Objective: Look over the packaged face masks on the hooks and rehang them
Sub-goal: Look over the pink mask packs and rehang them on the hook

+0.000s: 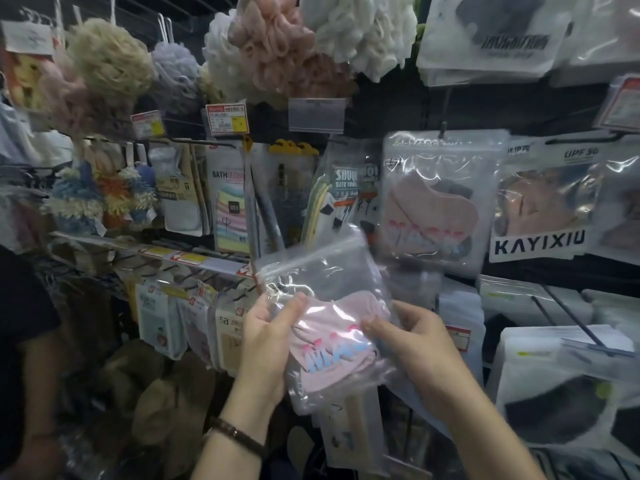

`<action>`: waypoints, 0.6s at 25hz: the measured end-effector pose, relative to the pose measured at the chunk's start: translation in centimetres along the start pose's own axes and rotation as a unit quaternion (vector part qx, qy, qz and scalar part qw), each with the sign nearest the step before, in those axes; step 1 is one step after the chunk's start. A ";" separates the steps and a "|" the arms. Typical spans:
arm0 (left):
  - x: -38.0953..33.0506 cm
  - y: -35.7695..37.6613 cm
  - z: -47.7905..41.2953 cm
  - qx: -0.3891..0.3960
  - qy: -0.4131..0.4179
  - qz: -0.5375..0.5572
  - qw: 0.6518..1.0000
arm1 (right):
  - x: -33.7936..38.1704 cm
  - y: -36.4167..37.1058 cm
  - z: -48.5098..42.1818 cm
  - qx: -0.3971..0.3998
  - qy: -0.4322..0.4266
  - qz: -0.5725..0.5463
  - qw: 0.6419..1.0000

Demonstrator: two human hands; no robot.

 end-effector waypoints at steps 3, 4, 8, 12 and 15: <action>1.8 0.9 0.6 -0.057 0.011 0.113 0.992 | -0.8 -0.3 1.5 -0.153 -0.001 -0.095 0.984; 2.3 1.5 0.9 -0.068 0.014 0.132 0.989 | -0.7 0.4 2.0 -0.168 -0.014 -0.109 0.980; 1.8 2.9 0.7 -0.043 -0.002 0.100 0.994 | 0.6 -0.3 1.7 -0.206 -0.065 -0.073 0.974; -2.5 1.8 -2.2 -0.009 0.024 -0.014 1.000 | 2.7 -3.6 0.1 -0.175 -0.086 -0.061 0.979; -4.0 3.1 -2.5 -0.009 0.061 -0.159 0.985 | 4.5 -4.6 0.0 -0.143 -0.100 -0.049 0.984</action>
Point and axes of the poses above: each hand's wrist, its own z-axis away from the middle knuckle, its own y-axis out of the palm, x = y × z, the point moved 8 cm from there along -z, towards the middle knuckle, and after that the axes turned 13 degrees about -y, right-handed, at the moved point
